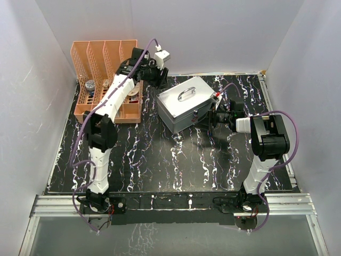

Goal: Organize the medicine kit
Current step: Close the medicine box at the center of the board.

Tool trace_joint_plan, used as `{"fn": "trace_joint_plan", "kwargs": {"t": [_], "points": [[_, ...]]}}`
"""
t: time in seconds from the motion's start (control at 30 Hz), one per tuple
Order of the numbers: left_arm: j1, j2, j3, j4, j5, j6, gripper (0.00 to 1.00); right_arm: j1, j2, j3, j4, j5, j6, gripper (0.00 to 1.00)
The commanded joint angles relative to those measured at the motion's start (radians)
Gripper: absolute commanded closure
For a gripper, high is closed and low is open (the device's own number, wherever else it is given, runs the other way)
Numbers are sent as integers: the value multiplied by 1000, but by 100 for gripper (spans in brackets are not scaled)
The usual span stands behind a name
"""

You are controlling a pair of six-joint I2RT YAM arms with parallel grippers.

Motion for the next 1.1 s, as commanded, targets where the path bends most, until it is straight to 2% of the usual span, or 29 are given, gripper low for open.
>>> {"fn": "trace_joint_plan", "kwargs": {"t": [0.0, 0.17, 0.37, 0.7, 1.07], "points": [[1, 112, 64, 40, 72, -53, 52, -6, -40, 42, -6, 8, -38, 31], [3, 169, 64, 85, 56, -35, 52, -8, -24, 48, -15, 10, -47, 31], [3, 179, 24, 118, 124, -56, 51, -14, -7, 58, -34, 19, -68, 32], [3, 182, -34, 124, 154, -53, 51, -25, 42, 102, -17, 4, -69, 30], [3, 195, -15, 128, 175, -78, 52, -25, 72, 114, 159, -69, 19, 29]]}}
